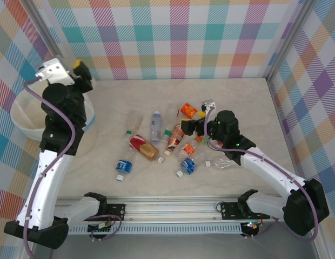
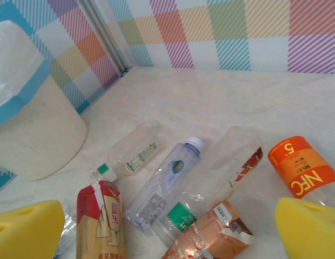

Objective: Put the plastic bottles in the bin

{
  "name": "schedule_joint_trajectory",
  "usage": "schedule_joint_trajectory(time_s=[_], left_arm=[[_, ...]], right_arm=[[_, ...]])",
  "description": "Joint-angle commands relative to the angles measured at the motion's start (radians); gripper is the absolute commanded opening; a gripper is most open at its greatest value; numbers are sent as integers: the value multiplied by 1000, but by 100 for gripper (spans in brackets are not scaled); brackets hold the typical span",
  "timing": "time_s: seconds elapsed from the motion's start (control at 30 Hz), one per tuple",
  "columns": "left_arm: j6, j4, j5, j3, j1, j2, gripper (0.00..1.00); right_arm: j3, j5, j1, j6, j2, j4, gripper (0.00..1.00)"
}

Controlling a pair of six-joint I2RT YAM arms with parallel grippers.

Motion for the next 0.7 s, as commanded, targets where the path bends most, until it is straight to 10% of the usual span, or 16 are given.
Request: schedule_joint_trajectory(time_s=[0.0, 0.23, 0.67], left_arm=[[74, -10, -165, 12, 148, 42, 54], [-142, -177, -5, -11, 441, 130, 54], [-381, -305, 174, -171, 631, 230, 58]], right_arm=[[49, 51, -1, -19, -15, -28, 100], [44, 75, -4, -24, -13, -48, 100], [126, 27, -5, -11, 93, -130, 100]])
